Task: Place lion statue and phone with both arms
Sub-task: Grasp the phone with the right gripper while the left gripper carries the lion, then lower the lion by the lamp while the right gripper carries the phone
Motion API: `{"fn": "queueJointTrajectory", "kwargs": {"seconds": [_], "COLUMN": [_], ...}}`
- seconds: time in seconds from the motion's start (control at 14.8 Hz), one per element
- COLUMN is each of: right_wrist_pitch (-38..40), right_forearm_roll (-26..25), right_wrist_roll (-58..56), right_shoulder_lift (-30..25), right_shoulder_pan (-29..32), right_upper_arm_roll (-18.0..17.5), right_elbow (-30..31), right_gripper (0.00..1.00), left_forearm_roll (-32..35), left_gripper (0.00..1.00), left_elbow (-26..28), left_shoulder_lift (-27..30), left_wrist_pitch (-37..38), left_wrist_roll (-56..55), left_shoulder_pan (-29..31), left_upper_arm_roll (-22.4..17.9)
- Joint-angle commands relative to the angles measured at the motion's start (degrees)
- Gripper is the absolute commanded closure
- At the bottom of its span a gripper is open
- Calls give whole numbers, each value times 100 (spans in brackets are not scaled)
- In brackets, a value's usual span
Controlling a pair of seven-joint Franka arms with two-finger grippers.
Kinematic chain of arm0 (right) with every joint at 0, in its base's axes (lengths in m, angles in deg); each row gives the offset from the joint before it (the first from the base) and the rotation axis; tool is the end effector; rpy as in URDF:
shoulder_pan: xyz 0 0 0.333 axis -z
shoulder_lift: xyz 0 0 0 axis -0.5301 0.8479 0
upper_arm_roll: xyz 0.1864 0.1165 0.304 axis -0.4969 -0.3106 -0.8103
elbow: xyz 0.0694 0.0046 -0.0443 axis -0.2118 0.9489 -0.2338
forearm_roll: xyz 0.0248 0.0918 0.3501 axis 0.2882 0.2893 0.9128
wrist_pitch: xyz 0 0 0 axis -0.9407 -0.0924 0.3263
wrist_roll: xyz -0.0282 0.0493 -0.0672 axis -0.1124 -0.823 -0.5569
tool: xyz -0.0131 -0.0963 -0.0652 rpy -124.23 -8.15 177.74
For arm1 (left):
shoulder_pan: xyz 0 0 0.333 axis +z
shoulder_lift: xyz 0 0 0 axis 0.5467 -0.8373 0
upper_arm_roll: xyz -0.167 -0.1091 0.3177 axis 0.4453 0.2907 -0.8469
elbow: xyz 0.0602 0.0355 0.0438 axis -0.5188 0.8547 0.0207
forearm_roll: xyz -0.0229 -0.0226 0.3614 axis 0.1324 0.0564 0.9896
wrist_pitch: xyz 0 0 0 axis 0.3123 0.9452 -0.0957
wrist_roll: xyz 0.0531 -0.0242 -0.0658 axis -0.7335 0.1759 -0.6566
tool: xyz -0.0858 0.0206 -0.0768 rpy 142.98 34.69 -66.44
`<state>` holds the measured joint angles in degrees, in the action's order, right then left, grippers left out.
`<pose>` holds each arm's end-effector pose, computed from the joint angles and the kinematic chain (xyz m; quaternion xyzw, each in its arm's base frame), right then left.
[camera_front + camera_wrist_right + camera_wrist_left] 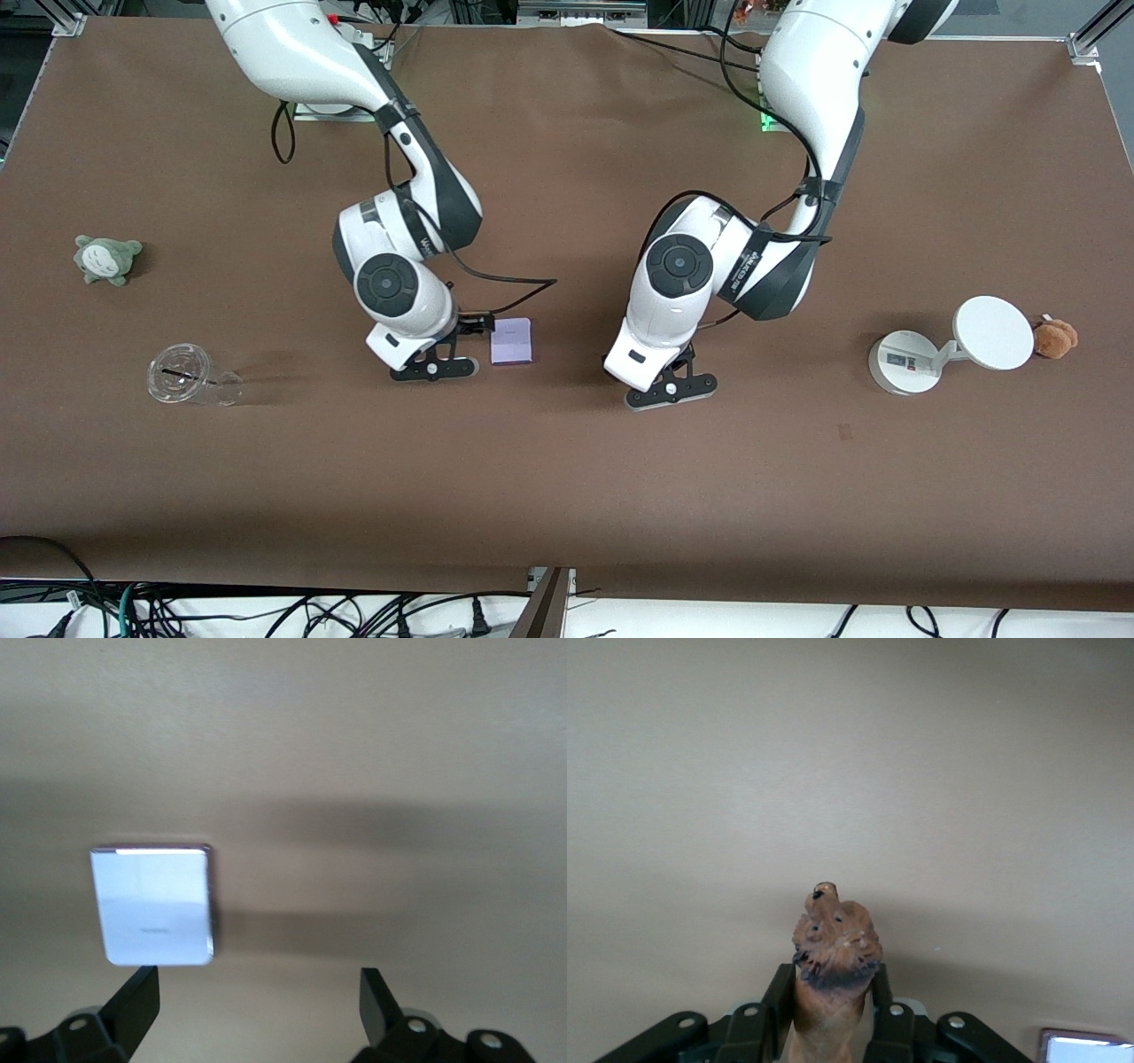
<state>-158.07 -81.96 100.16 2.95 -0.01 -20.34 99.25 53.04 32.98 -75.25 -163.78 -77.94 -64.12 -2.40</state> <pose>0.6180 0.3568 0.3162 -0.9982 -0.0244 0.0539 0.0037 0.6602 -0.3910 0.3581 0.9935 0.1031 0.0487 0.0061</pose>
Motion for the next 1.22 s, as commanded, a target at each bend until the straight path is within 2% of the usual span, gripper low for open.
{"fn": "queueJointTrajectory", "kwargs": {"seconds": [0.0,0.14,0.27,0.54,0.81,1.15], "right_wrist_pitch": [-425,-576,-812,-1156,-1639,-1727], "right_forearm_roll": [206,251,259,242,242,163], "right_wrist_roll": [439,563,729,1056,1056,1003], "right_shoulder_lift": [213,301,406,565,776,855], "right_shoulder_pan": [-277,-401,-436,-568,-568,-568], "right_upper_arm_roll": [33,42,33,33,33,42], "right_elbow": [-33,-33,-33,-33,-33,-42], "right_gripper": [0,0,0,0,0,0], "left_forearm_roll": [260,269,234,181,172,164], "left_gripper": [100,100,100,100,100,100], "left_elbow": [652,828,959,1969,2910,3183], "left_shoulder_lift": [374,418,541,1269,1797,1938], "left_wrist_pitch": [-30,-30,92,93,-284,-373], "left_wrist_roll": [465,492,876,1379,1406,1738], "left_shoulder_pan": [302,320,643,1110,1549,2094], "left_upper_arm_roll": [44,44,87,131,167,175]}}
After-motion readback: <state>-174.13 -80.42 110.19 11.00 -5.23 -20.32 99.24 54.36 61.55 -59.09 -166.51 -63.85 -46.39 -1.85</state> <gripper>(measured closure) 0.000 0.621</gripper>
